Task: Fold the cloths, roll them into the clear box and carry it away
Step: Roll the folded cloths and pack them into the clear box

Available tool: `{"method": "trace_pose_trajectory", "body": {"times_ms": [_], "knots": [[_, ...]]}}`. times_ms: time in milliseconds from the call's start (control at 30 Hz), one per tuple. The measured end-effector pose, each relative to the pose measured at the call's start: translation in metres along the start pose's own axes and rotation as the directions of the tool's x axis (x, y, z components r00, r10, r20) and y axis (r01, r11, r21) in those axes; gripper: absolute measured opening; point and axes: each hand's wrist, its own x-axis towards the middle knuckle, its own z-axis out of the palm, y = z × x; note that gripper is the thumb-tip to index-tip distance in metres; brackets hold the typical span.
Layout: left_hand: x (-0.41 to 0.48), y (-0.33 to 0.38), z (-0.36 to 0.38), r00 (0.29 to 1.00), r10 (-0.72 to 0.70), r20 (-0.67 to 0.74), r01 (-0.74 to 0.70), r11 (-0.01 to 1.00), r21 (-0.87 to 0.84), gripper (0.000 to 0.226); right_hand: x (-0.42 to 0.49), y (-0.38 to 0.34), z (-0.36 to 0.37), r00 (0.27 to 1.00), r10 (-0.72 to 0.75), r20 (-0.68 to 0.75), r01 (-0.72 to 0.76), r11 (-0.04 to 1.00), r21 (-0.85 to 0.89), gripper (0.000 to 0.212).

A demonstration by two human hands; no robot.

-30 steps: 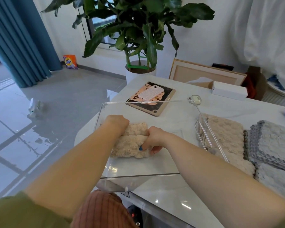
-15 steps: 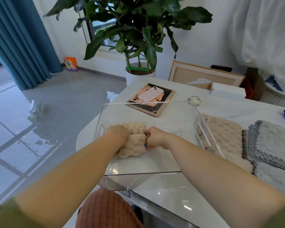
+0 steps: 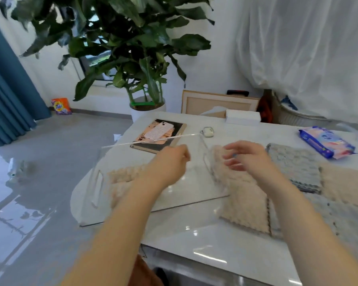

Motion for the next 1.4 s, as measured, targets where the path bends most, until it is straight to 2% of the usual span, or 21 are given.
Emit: {"method": "trace_pose_trajectory", "body": {"times_ms": [33,100,200,267,333,400,433,500,567,633,700,733,800,867,933,1000,1067,1133,1233,1333,1400], "knots": [[-0.002,0.031,0.014,0.997,0.074,-0.008,-0.075,0.989,-0.125,0.019,-0.012,0.015,-0.034,0.992,0.047,-0.117,-0.041,0.998,0.048,0.034],[-0.005,0.069,0.04,0.983,0.18,-0.025,-0.18,0.944,-0.277,0.019,-0.021,0.048,-0.069,0.956,0.221,-0.193,-0.199,0.972,0.123,0.033],[-0.005,0.116,0.097,0.973,0.221,0.072,-0.185,0.924,-0.334,0.021,-0.03,0.102,-0.097,0.887,0.446,-0.118,-0.423,0.888,0.178,0.032],[-0.006,0.133,0.138,0.965,0.13,0.228,-0.088,0.979,-0.184,0.03,-0.037,0.124,-0.097,0.869,0.494,-0.043,-0.478,0.857,0.192,0.031],[-0.006,0.136,0.174,0.937,-0.074,0.341,0.077,0.997,0.006,0.054,-0.045,0.134,-0.091,0.874,0.486,0.02,-0.48,0.854,0.2,0.031],[-0.003,0.131,0.201,0.932,-0.243,0.267,0.24,0.97,0.046,0.069,-0.047,0.139,-0.086,0.877,0.477,0.063,-0.48,0.861,0.168,0.032],[-0.001,0.124,0.21,0.922,-0.323,0.213,0.333,0.943,-0.012,0.073,-0.047,0.142,-0.083,0.881,0.47,0.053,-0.473,0.876,0.091,0.029],[0.007,0.115,0.218,0.857,-0.49,0.16,0.514,0.837,-0.187,0.081,-0.044,0.151,-0.079,0.898,0.437,0.046,-0.429,0.894,-0.127,0.024],[0.015,0.11,0.221,0.782,-0.611,0.123,0.615,0.724,-0.312,0.085,-0.045,0.157,-0.076,0.93,0.363,0.062,-0.331,0.898,-0.291,0.024],[0.023,0.109,0.219,0.729,-0.662,0.173,0.649,0.59,-0.48,0.077,-0.048,0.158,-0.072,0.948,0.315,0.052,-0.289,0.916,-0.277,0.027],[0.026,0.114,0.213,0.694,-0.623,0.36,0.643,0.312,-0.7,0.06,-0.049,0.155,-0.071,0.934,0.357,0.012,-0.357,0.934,-0.028,0.027],[0.024,0.117,0.208,0.695,-0.575,0.431,0.627,0.192,-0.755,0.052,-0.048,0.153,-0.073,0.912,0.411,0.015,-0.408,0.901,0.146,0.028],[0.016,0.127,0.193,0.758,-0.457,0.465,0.564,0.104,-0.819,0.039,-0.045,0.153,-0.079,0.884,0.455,0.111,-0.449,0.756,0.476,0.036],[0.008,0.138,0.176,0.866,-0.307,0.395,0.457,0.164,-0.874,0.034,-0.049,0.146,-0.087,0.888,0.381,0.256,-0.45,0.614,0.648,0.04],[-0.001,0.147,0.153,0.954,-0.139,0.266,0.298,0.346,-0.89,0.035,-0.054,0.137,-0.095,0.908,0.252,0.334,-0.418,0.538,0.732,0.039],[-0.008,0.149,0.13,0.983,0.035,0.18,0.128,0.574,-0.809,0.036,-0.055,0.132,-0.101,0.932,0.117,0.343,-0.351,0.527,0.774,0.048],[-0.015,0.146,0.114,0.984,0.103,0.143,0.024,0.728,-0.686,0.052,-0.054,0.124,-0.104,0.949,0.009,0.316,-0.276,0.512,0.813,0.071],[-0.022,0.14,0.098,0.999,0.034,0.041,-0.001,0.778,-0.628,0.053,-0.053,0.113,-0.104,0.96,-0.006,0.279,-0.23,0.551,0.802,0.082],[-0.035,0.125,0.075,0.987,-0.071,-0.147,-0.031,0.803,-0.595,0.038,-0.059,0.088,-0.098,0.952,-0.011,0.306,-0.219,0.673,0.706,0.084],[-0.043,0.095,0.052,0.953,-0.178,-0.245,-0.021,0.769,-0.639,0.029,-0.059,0.051,-0.07,0.872,-0.053,0.487,-0.237,0.824,0.514,0.06],[-0.045,0.065,0.035,0.95,-0.246,-0.192,0.04,0.707,-0.706,0.027,-0.05,0.028,-0.044,0.865,-0.029,0.501,-0.148,0.94,0.309,0.038]]}}
